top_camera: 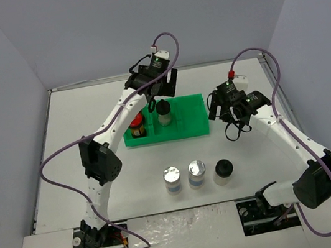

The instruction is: Organize the condiment bottles

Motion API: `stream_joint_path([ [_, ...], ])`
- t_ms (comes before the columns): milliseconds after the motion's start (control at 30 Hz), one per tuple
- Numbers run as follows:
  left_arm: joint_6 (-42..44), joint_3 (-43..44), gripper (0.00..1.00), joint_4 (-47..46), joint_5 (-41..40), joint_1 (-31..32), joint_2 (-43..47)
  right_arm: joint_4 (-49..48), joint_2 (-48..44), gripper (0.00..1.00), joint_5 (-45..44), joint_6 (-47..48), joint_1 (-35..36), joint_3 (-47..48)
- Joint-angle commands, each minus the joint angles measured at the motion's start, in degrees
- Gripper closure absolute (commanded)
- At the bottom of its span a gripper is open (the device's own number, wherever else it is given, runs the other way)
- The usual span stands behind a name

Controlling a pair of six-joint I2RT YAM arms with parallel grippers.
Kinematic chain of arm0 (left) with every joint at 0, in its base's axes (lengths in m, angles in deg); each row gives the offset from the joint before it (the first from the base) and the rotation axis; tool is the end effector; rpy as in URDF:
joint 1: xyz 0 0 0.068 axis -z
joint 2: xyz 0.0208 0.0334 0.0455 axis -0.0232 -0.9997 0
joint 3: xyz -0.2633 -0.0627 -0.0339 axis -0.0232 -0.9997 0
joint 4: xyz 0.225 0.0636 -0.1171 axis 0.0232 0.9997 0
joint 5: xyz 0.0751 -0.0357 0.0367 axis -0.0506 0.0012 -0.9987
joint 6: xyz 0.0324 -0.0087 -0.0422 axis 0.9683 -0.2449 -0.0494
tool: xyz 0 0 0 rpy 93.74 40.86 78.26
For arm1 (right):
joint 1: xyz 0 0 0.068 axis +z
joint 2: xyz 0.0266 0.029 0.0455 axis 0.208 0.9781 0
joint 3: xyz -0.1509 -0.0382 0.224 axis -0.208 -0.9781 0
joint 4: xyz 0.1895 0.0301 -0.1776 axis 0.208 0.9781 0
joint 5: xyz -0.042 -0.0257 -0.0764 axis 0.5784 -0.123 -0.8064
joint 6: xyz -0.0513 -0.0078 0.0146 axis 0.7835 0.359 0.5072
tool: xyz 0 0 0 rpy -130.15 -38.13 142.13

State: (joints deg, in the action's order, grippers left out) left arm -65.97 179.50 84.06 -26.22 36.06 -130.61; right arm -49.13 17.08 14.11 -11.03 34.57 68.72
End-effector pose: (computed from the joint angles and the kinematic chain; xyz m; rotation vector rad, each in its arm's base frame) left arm 0.3905 -0.2882 0.3587 0.2830 2.2082 -0.2556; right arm 0.2641 0.0987 0.3252 0.3858 2.2554 0.1788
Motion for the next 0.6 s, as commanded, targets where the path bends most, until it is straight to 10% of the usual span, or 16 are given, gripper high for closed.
stream_joint_path([
  [0,2.29,1.78,0.14,-1.58,-3.03,0.06,6.28,2.64,-1.67,0.06,2.73,-0.82,0.76,0.1],
  [567,0.07,-7.21,0.09,2.38,-21.55,-3.7,21.58,22.01,-9.96,0.05,12.49,-6.55,7.92,-6.47],
])
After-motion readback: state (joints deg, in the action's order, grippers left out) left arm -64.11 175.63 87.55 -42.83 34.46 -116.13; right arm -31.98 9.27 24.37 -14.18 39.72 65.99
